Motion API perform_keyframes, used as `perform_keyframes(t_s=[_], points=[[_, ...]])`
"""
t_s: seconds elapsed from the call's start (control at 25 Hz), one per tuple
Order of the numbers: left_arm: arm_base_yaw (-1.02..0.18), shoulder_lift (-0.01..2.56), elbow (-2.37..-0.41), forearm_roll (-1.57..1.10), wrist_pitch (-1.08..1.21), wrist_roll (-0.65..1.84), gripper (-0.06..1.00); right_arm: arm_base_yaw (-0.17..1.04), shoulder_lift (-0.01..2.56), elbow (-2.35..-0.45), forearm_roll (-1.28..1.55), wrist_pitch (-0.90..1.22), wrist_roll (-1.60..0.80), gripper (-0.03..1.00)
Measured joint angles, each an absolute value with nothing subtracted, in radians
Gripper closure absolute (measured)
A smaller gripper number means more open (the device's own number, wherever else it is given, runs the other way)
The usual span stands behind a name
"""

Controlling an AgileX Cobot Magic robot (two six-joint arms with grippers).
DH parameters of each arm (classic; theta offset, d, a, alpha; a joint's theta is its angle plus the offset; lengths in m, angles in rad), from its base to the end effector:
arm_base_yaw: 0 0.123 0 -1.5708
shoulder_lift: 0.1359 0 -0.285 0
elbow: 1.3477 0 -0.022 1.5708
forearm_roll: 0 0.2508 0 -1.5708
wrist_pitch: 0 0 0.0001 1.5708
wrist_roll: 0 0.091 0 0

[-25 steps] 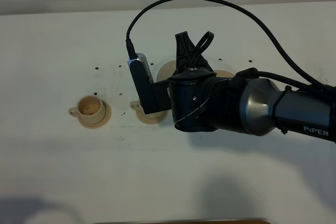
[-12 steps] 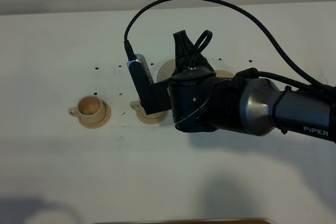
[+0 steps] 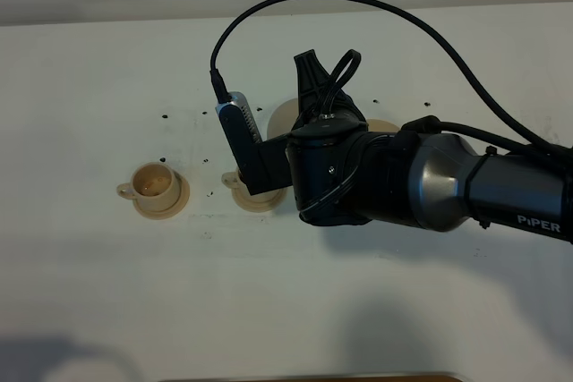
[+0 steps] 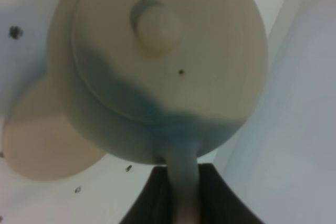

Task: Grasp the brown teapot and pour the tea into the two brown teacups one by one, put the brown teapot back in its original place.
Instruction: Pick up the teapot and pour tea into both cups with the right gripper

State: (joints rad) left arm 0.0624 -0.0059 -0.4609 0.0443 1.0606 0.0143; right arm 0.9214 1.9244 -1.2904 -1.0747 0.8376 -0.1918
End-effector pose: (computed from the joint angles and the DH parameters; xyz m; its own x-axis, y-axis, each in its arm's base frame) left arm -0.0016 0.0034 0.2664 -0.4870 0.0055 -0.8734 -0.0786 0.9956 0.0502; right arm 0.2862 0.2785 0.2038 0.1101 -0.9606 0.2554 -0.6465 -0.2643 -0.7157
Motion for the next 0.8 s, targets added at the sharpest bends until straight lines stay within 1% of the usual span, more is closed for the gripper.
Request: perform_keyframes(t_s=[0.8], points=[[0.062, -0.006, -0.461, 0.044, 1.060, 0.015, 0.46, 0.921, 1.924, -1.286, -1.084, 0.836, -0.192, 0.86]])
